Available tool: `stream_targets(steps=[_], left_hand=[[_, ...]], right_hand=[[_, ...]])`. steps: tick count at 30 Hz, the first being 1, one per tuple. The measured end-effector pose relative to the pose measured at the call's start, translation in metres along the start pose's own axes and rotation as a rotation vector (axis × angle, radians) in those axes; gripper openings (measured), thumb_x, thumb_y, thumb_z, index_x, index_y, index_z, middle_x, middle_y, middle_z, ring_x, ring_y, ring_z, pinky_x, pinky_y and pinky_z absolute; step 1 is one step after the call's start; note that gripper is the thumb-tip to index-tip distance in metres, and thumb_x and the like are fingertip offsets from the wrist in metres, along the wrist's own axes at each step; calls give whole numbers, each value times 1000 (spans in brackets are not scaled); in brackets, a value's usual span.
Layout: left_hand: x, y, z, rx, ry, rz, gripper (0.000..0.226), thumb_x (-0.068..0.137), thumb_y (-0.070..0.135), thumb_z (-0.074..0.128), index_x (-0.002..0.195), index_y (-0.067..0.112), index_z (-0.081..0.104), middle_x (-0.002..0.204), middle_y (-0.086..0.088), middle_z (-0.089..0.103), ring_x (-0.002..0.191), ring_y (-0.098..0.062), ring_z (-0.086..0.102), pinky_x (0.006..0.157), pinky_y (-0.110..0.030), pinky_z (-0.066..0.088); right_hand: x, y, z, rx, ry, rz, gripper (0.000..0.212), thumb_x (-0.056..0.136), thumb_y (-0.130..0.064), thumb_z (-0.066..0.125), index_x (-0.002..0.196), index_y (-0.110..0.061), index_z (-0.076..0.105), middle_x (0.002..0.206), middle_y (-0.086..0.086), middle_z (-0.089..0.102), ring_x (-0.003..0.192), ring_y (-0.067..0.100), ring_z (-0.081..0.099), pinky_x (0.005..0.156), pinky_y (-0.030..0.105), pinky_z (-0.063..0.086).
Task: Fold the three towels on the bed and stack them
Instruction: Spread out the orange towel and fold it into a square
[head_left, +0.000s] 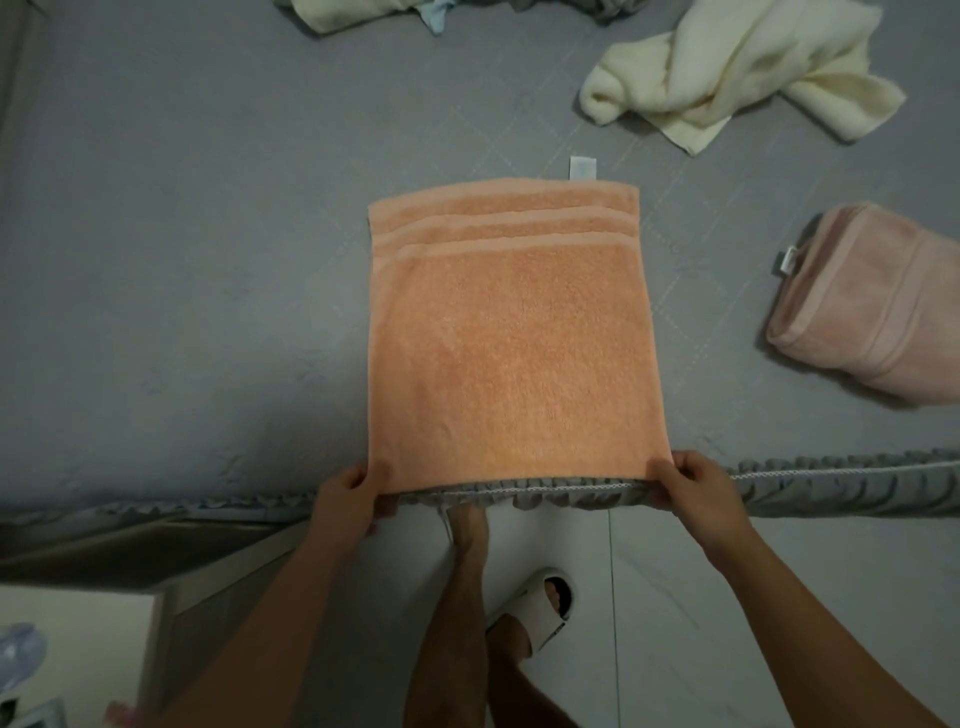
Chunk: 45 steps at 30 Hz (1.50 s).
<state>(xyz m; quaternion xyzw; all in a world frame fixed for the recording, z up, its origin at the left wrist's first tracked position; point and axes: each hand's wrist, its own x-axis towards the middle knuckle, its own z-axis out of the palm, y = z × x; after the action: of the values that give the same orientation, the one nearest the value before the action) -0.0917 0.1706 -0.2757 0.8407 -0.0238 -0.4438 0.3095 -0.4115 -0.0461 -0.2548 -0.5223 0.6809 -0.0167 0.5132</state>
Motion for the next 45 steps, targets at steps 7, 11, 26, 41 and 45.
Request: stream_targets(steps=[7,11,26,41,45], left_hand=[[-4,46,-45,-328,43,13,23,87,13,69,108,6,60,64,-9,63,48,-15,56,45,-25,46],[7,129,-59,-536,-71,200,21,92,3,58,93,19,72,68,-6,61,48,-10,53,44,-20,45],[199,298,-21,297,211,467,12,87,31,65,85,20,66,71,-4,61,70,-17,55,65,-33,47],[188,279,-7,164,163,386,27,96,34,53,79,13,57,66,4,50,61,-2,43,54,-22,39],[180,249,-17,237,38,294,42,98,44,47,66,18,41,61,4,39,60,-13,38,57,-33,29]], right_hand=[[-8,-68,-44,278,-54,-33,21,89,-12,61,68,-9,61,63,7,57,63,20,57,65,32,47],[21,-147,-49,589,-76,65,17,93,-14,55,78,-12,61,61,3,63,52,12,59,65,29,49],[201,-292,-18,257,158,100,17,80,-16,74,69,-16,61,71,11,61,56,19,53,55,32,45],[190,-253,12,-17,248,-105,45,74,-50,65,113,-34,49,101,-16,60,87,-2,58,77,24,45],[192,-241,3,-200,183,-72,46,85,-49,62,122,-22,56,102,-8,59,94,16,57,80,33,43]])
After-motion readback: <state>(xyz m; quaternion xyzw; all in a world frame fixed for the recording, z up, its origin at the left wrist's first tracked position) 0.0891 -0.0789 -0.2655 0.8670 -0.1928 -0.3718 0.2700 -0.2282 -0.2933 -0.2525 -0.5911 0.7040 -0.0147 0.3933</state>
